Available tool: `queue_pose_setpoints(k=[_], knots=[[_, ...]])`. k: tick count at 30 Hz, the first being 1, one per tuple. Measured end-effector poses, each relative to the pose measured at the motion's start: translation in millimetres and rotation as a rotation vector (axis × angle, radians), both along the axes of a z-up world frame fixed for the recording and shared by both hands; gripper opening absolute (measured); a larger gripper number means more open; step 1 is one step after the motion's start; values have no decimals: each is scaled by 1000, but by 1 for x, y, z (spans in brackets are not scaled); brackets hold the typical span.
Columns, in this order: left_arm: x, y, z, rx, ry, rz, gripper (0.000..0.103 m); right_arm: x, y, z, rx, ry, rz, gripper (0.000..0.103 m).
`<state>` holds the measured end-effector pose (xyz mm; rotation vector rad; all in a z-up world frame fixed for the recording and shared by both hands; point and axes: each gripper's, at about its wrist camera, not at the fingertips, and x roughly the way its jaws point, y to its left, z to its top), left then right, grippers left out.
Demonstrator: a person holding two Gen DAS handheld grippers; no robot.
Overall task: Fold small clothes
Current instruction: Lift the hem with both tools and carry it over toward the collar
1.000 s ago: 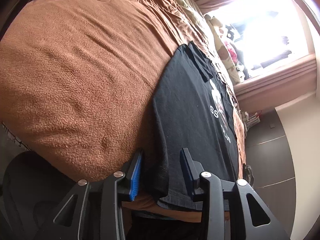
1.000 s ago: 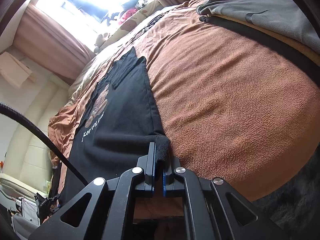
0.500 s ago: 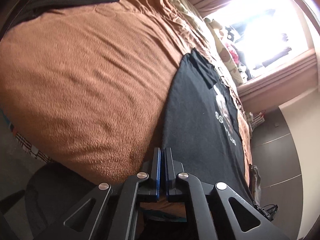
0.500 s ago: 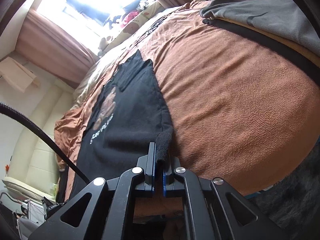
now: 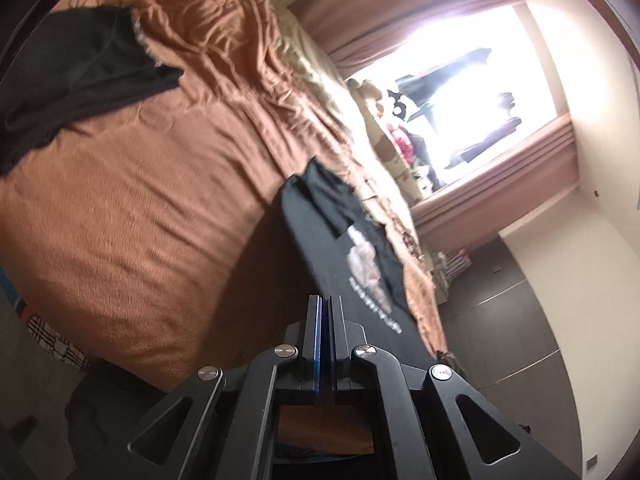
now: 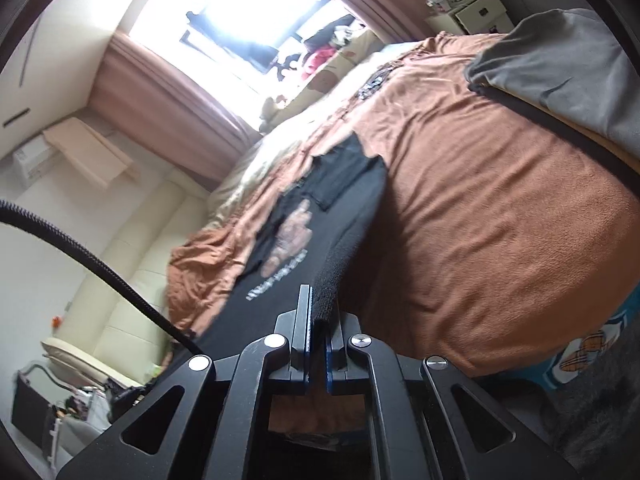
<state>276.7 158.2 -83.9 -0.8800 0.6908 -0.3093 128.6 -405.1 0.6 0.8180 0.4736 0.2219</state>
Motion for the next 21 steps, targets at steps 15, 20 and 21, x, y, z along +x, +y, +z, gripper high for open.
queue_pose_setpoints(k=[15,20,21], knots=[[-73,22,145,-33,-305,-9,2,-94,-5,85,-52,-251,20,1],[-104,26,173,-47,-390,-20,2,-125,-9,94,-50,-324,12,1],[-109,26,178,-48,-403,-21,2,-131,-10,97,-52,-338,13,1]])
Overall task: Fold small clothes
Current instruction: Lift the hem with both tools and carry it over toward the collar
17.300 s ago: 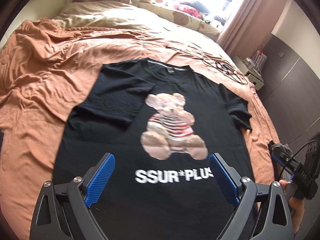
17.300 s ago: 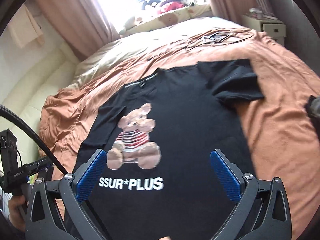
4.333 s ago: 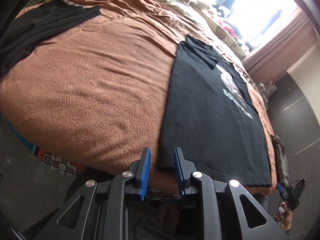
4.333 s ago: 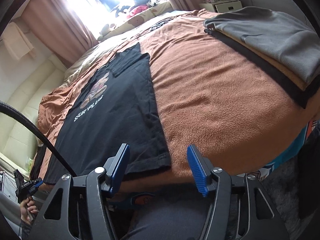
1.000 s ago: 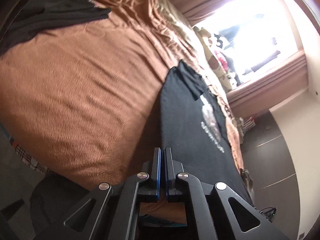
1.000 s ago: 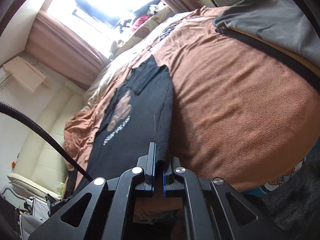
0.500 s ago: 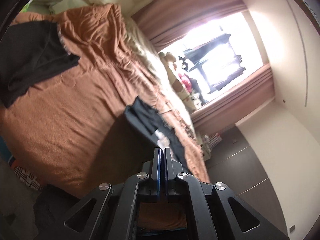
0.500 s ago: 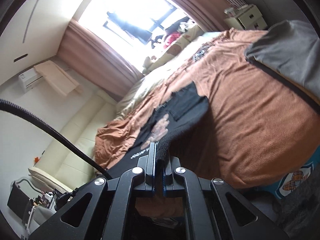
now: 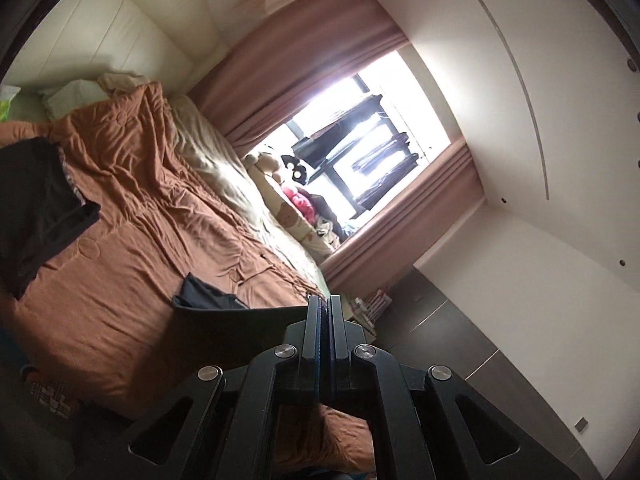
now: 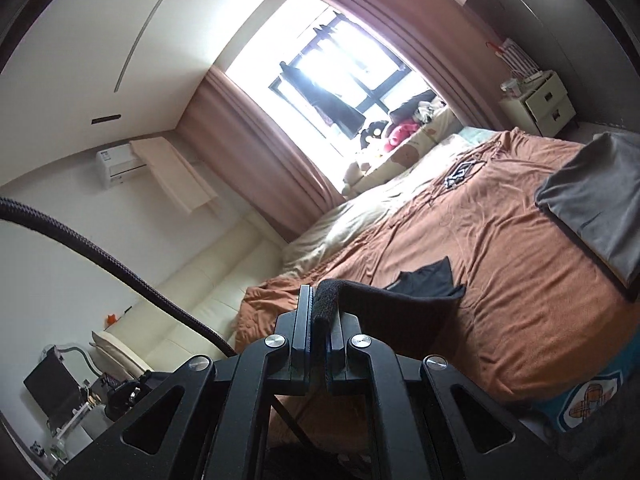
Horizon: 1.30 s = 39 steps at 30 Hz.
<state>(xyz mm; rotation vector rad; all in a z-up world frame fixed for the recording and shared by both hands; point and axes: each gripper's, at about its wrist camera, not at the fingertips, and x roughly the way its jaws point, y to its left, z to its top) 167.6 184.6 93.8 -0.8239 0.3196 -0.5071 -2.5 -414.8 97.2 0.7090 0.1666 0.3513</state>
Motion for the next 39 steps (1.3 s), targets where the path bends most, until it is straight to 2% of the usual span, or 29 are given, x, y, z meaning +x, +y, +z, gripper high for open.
queue_pose_setpoints(k=[7,14,18,28,35,39], knots=[[-26,5,24,9,-63,6,2,-18,1,4,-17,-70,7,1],[-9,7,-6,18,-6,20,2,13,0,-26,-32,-18,-14,1],[16,4,-28,29,57,20,2,38,-2,-46,-37,43,-23,1],[98,-6,-78,62,207,42,2,142,-5,-83,-65,191,-49,1],[159,-13,-110,92,294,56,2,212,1,-73,-82,274,-60,1],[198,-20,-132,123,350,77,2,250,0,-79,-88,326,-66,1]])
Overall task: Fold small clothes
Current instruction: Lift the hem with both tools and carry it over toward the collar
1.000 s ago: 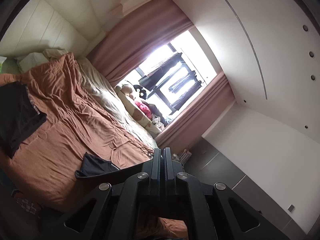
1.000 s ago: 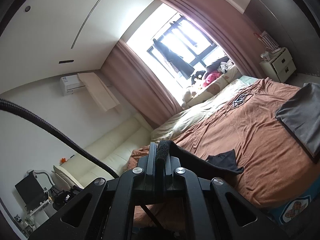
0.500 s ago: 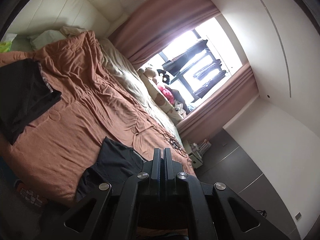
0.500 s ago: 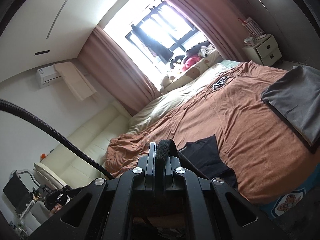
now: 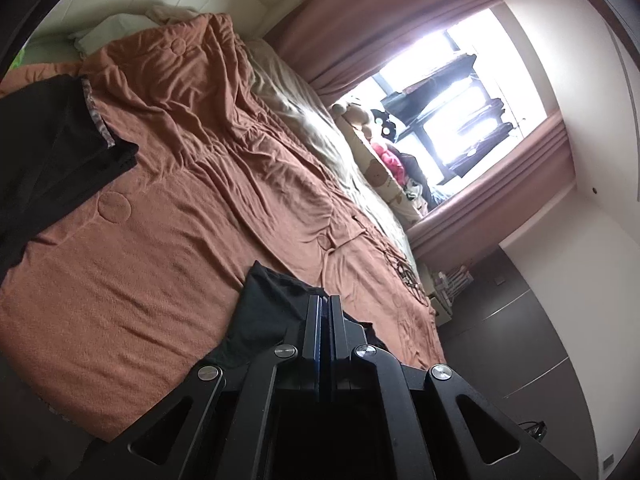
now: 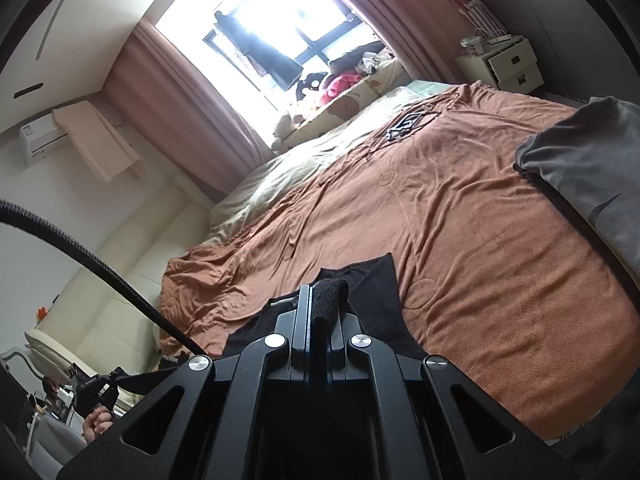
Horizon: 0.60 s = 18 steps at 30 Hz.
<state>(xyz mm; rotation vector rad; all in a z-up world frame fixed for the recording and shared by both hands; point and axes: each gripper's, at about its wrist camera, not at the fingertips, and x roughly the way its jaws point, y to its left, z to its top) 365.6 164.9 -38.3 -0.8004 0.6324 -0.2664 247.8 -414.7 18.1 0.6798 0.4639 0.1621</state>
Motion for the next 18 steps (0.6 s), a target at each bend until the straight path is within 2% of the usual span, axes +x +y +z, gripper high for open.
queue_pose_setpoints(k=[2,9,18], knots=[[18,-4,-15,29,36,17,2,17,1,-5,-6,30,-3,1],[64,-10,-62,31,148,29,2,72,1,-34,9,134,-6,1],[122,-18,-84,100,234,43,2,140,5,-46,-24,224,3,1]])
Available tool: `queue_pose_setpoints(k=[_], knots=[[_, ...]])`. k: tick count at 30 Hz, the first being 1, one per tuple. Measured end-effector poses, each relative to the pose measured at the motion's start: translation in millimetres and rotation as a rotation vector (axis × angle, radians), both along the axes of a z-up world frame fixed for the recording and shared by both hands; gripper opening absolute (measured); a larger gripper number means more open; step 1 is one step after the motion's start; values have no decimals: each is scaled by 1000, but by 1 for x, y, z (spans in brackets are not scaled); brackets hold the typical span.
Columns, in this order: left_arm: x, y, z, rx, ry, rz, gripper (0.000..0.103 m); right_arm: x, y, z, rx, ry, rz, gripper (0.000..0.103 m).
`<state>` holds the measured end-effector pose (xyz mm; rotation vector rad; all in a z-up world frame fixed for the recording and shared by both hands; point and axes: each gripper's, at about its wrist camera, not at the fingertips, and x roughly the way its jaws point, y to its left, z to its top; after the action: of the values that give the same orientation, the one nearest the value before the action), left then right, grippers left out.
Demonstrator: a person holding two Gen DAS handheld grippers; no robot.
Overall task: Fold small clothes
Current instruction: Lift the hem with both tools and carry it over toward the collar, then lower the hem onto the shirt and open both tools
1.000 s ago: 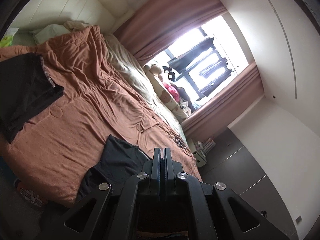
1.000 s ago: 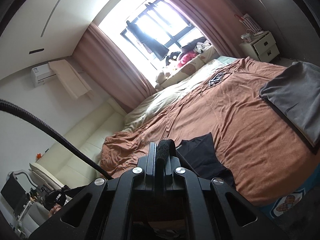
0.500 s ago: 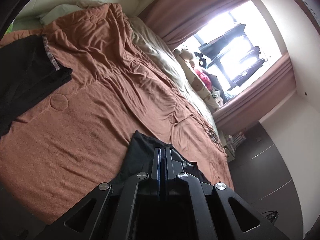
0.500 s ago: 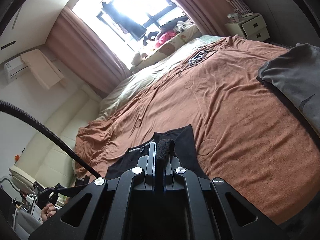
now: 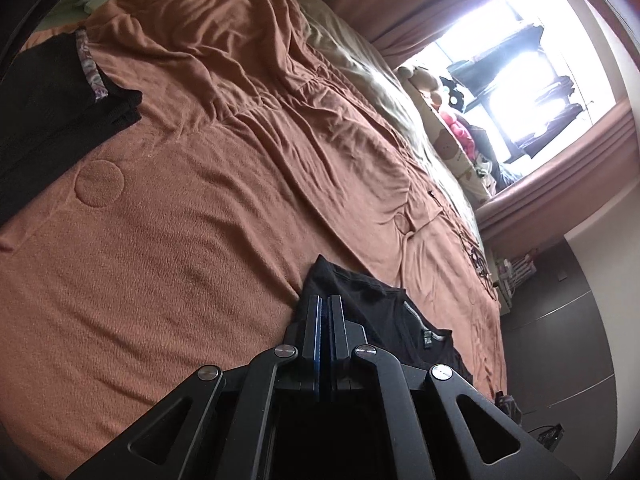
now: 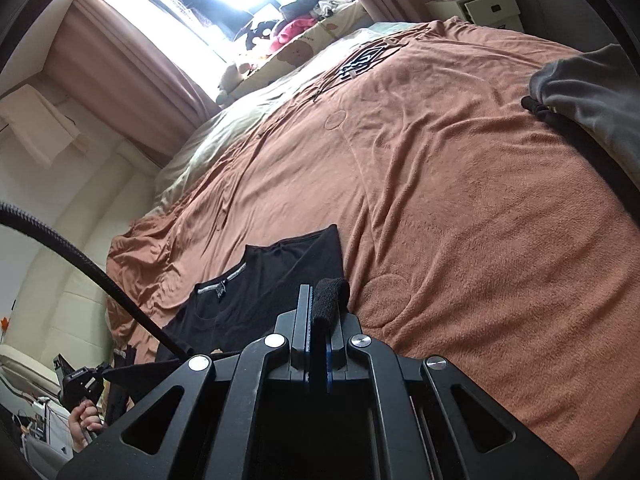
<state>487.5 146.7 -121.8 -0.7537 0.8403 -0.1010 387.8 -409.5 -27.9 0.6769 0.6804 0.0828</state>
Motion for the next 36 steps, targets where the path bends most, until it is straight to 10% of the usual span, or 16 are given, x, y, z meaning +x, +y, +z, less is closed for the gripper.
queue_pose_setpoints(k=[19,21,23,24,31,36], knots=[[81,-7,-41,151,174,9,3,87,19,-21,-116,152,2,4],[80,0,-44,150,185,5,6,88,21,-18,-151,158,-4,15],[77,2,-44,176,193,-15,16,81,22,-8,-193,129,-14,76],[75,2,-42,196,193,-25,25,79,22,-2,-201,112,-18,84],[63,-26,-33,387,173,-205,68,72,40,0,-318,175,109,85],[57,-53,-41,531,195,-358,70,77,55,-3,-427,237,182,85]])
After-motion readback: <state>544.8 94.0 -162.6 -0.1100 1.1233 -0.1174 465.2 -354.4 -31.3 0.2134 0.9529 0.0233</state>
